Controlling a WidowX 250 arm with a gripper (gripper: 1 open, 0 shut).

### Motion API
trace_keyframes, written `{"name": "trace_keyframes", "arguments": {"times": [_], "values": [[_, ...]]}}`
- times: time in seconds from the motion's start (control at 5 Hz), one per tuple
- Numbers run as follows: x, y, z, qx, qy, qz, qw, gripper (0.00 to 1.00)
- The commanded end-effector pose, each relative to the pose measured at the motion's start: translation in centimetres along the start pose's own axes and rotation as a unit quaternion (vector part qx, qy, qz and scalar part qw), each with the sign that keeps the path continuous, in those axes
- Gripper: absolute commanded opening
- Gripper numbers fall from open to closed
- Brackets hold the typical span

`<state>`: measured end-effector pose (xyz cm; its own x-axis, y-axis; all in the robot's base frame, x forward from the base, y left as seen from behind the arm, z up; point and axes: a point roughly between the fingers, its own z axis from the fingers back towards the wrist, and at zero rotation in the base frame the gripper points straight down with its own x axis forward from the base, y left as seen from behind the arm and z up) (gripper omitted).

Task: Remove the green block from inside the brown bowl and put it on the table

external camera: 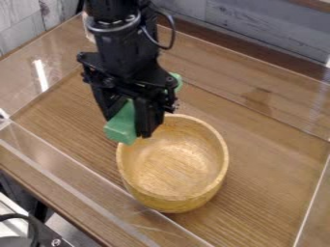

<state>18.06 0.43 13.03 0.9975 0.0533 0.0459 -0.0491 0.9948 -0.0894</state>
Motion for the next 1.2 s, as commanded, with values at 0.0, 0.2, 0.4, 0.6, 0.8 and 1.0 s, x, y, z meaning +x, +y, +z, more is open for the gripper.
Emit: {"name": "trace_keyframes", "arguments": {"times": [0.0,0.2,0.4,0.6,0.8,1.0], "values": [[0.5,0.4,0.2,0.005,-0.018,-0.001,0.9998,0.00],[0.7,0.7,-0.3,0.008,-0.020,0.002,0.9998,0.00],[0.8,2.8,-0.1,0.010,-0.022,-0.001,0.9997,0.00],[1.1,6.1,-0.1,0.016,-0.025,-0.003,0.9996,0.00],[1.6,9.9,-0.4,0.024,-0.029,0.003,0.9993,0.00],[2.1,11.4,-0.7,0.031,-0.029,0.005,0.9991,0.00]]}}
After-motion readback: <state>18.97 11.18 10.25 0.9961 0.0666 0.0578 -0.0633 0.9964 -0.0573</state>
